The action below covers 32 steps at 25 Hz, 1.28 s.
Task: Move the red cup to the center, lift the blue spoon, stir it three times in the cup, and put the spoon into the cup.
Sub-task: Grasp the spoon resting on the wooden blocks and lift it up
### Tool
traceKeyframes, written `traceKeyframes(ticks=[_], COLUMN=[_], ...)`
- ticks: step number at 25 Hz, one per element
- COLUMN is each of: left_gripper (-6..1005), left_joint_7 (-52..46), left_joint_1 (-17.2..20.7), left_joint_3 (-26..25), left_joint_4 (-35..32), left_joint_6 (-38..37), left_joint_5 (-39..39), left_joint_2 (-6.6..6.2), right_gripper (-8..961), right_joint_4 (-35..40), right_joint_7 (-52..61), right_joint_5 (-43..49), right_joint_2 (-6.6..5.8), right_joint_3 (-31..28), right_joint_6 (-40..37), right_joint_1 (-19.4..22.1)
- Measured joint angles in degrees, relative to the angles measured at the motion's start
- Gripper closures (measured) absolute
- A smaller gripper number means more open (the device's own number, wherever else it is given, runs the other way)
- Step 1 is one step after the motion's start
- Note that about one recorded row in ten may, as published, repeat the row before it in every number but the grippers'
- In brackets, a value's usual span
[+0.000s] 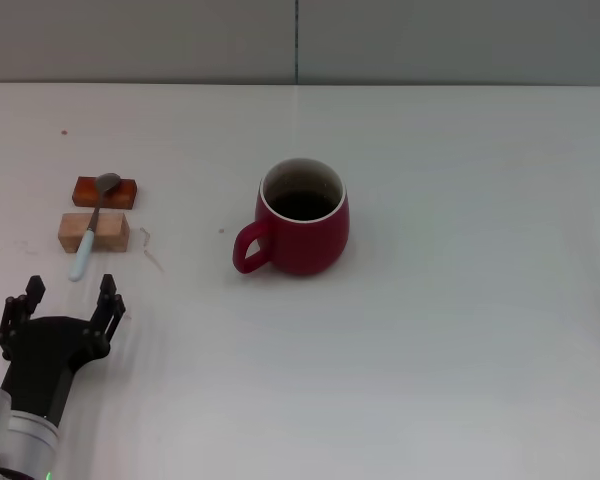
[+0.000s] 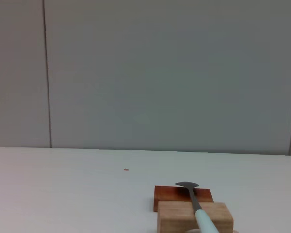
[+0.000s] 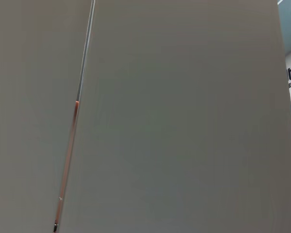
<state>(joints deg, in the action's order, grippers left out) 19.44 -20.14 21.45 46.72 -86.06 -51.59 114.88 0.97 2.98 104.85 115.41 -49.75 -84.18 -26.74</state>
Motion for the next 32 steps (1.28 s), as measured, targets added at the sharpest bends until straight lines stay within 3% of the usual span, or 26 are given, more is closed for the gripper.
traceKeyframes(ticks=[8, 32], left_gripper=[213, 228], left_joint_7=[-3.8, -6.9], left_joint_1=[-1.3, -4.0], left_joint_3=[-0.2, -1.7], left_joint_4=[-4.5, -9.7], left_joint_6=[3.4, 9.0], left_joint_5=[0.0, 0.0], left_joint_2=[0.87, 1.33], right_gripper=[377, 378], right_joint_4=[0.0, 0.0], right_joint_7=[0.0, 0.0], right_joint_5=[0.0, 0.0], right_joint_2=[0.07, 0.32], right_joint_3=[0.1, 0.4], right_joint_6=[-0.3, -0.4], right_joint_1=[0.0, -0.1])
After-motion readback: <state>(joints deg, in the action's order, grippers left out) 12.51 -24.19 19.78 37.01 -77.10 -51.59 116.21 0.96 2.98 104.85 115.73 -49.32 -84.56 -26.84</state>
